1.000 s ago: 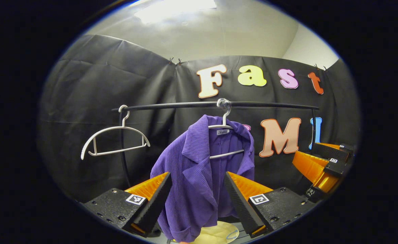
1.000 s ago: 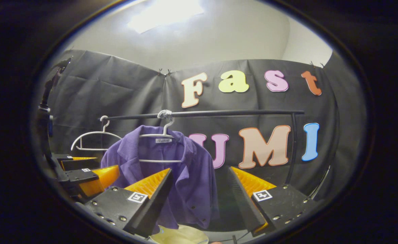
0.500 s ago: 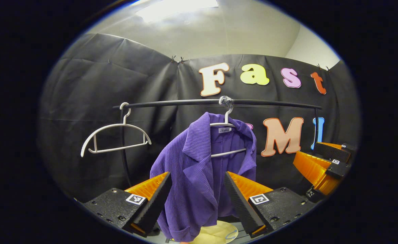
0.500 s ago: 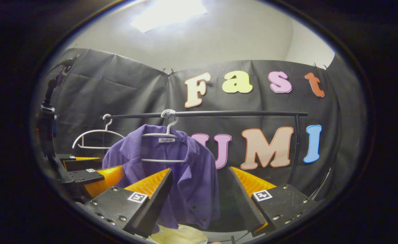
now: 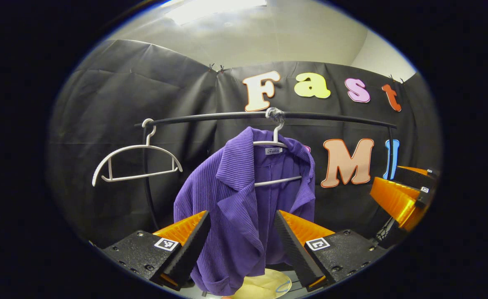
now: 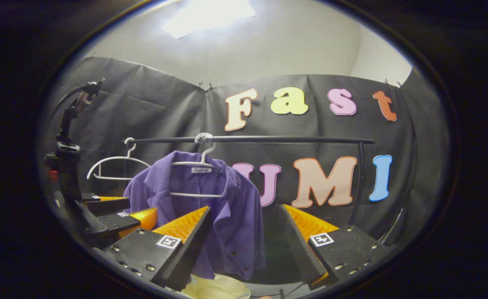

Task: Grasp the clothes on the hanger with both hands and then place them into the laundry hamper below.

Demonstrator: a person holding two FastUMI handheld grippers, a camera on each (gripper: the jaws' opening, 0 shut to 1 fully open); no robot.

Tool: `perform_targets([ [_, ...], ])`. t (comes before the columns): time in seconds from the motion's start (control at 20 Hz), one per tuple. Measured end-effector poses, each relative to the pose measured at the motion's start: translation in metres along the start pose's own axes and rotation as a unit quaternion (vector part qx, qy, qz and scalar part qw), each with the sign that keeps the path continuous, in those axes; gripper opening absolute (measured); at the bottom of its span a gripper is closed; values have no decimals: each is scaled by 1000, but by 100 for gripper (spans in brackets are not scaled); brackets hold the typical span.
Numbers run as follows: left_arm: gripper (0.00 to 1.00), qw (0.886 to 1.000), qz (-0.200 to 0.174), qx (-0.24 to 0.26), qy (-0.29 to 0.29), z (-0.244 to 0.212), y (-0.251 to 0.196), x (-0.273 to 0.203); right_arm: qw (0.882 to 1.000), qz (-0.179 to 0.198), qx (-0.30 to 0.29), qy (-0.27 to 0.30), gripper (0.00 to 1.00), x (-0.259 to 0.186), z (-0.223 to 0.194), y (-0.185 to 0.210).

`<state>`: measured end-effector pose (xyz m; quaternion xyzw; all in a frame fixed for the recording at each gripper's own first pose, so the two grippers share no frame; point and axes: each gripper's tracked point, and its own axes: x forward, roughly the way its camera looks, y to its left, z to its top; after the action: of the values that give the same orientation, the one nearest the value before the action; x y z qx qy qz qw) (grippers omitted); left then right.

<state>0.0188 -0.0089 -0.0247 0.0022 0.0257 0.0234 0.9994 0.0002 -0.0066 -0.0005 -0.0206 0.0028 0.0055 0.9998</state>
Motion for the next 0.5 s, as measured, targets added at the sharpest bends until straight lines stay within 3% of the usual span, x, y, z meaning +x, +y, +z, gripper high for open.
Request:
perform_targets([
  [0.05, 96, 1000, 3, -2, 2, -3, 0, 4, 1000, -3, -4, 0, 97, 0, 0, -2],
  [0.1, 92, 1000, 7, -3, 4, -6, -1, 9, 1000, -6, -8, 0, 97, -1, 1, -6],
  [0.4, 92, 999, 38, -7, 35, -34, -2, 40, 1000, -22, -21, -1, 97, -5, 3, -26],
  [0.45, 96, 998, 48, -5, 39, -39, 1, 44, 999, -25, -24, -2, 97, -4, 3, -29],
  [0.5, 92, 997, 59, -2, 42, -41, 4, 48, 999, -27, -27, -1, 95, -2, 2, -32],
])
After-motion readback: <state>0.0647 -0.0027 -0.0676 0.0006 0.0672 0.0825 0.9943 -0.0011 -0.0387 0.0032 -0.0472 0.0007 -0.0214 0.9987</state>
